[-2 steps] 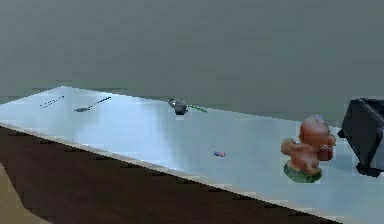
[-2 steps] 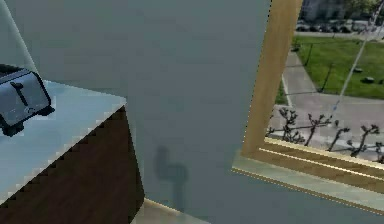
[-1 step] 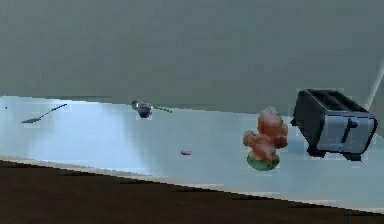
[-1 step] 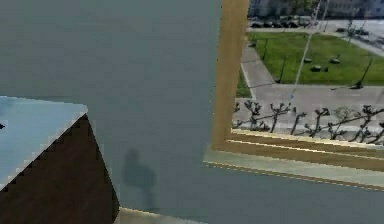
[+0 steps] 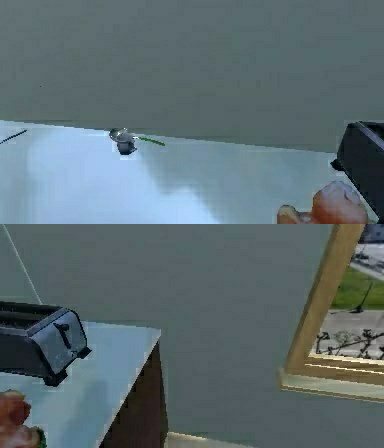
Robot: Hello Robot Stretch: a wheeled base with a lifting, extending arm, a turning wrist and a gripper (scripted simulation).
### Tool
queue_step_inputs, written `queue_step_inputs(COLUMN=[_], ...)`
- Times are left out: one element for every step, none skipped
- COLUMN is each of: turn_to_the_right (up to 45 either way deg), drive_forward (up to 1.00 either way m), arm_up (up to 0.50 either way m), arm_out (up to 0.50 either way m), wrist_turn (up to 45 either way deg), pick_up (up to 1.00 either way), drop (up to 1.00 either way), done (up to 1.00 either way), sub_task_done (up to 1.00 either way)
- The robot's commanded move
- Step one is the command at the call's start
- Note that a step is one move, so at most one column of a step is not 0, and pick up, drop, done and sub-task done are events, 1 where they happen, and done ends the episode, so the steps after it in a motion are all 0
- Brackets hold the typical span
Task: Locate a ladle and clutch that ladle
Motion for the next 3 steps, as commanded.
queue_step_inputs(turn_to_the_right=[-45.0,-45.0,-15.0], drive_forward=[0.00,0.00,0.00], arm_up=[0.00,0.00,0.00], arm_out=[0.00,0.00,0.00], wrist_turn=[0.0,0.0,0.0], pick_up=[0.00,0.00,0.00], drop=[0.00,0.00,0.00], done=[0.00,0.00,0.00], sub_task_done=[0.00,0.00,0.00])
